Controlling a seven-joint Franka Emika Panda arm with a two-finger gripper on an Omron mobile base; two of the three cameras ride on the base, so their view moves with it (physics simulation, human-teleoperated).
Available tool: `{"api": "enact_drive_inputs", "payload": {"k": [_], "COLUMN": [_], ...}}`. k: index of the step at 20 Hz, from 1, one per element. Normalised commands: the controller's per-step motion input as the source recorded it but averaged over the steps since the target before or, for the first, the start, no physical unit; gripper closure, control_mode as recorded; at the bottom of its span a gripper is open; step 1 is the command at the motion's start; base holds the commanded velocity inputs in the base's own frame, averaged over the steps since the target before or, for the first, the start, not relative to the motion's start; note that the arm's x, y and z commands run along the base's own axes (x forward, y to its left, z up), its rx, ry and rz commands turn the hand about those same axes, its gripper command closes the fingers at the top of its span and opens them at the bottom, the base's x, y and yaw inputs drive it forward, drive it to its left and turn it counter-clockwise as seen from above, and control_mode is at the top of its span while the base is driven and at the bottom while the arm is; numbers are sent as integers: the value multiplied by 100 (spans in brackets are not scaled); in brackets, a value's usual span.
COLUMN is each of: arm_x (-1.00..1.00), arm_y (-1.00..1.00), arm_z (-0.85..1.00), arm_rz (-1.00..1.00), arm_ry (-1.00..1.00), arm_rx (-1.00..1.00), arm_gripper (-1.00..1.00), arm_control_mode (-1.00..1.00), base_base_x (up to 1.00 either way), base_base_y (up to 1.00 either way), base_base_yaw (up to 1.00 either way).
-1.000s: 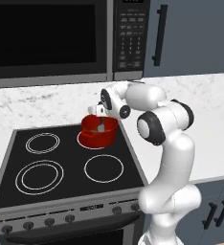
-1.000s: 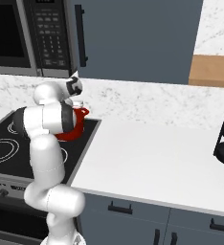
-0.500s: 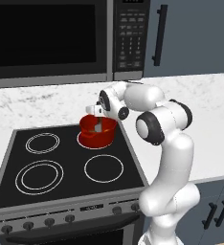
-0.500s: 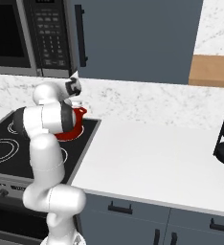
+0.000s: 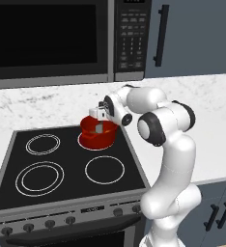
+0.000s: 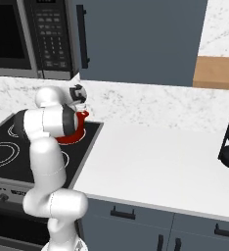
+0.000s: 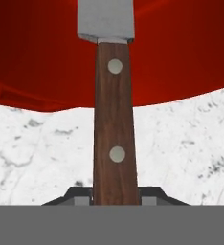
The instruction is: Put the broccoli and lemon in the pot. Retrieve the spatula and lightly stir the vegetables in the pot.
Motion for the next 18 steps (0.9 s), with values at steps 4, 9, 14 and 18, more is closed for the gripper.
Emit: {"api": "enact_drive_inputs", "payload": {"k": [4, 9, 14, 18], "arm_x": [0, 0, -34, -7], "arm_y": [0, 0, -3, -12], "arm_z": [-44, -24, 21, 18], "arm_rz": [0, 0, 1, 0], "arm_ry": [-10, -11, -15, -3], "arm_rx": [0, 10, 18, 11], "arm_gripper": [100, 100, 100, 100], "arm_control_mode": [-100, -100, -100, -100], "base_base_x": [0, 0, 0, 0], "base_base_y": [0, 0, 0, 0], "base_base_yaw": [0, 0, 0, 0]}}
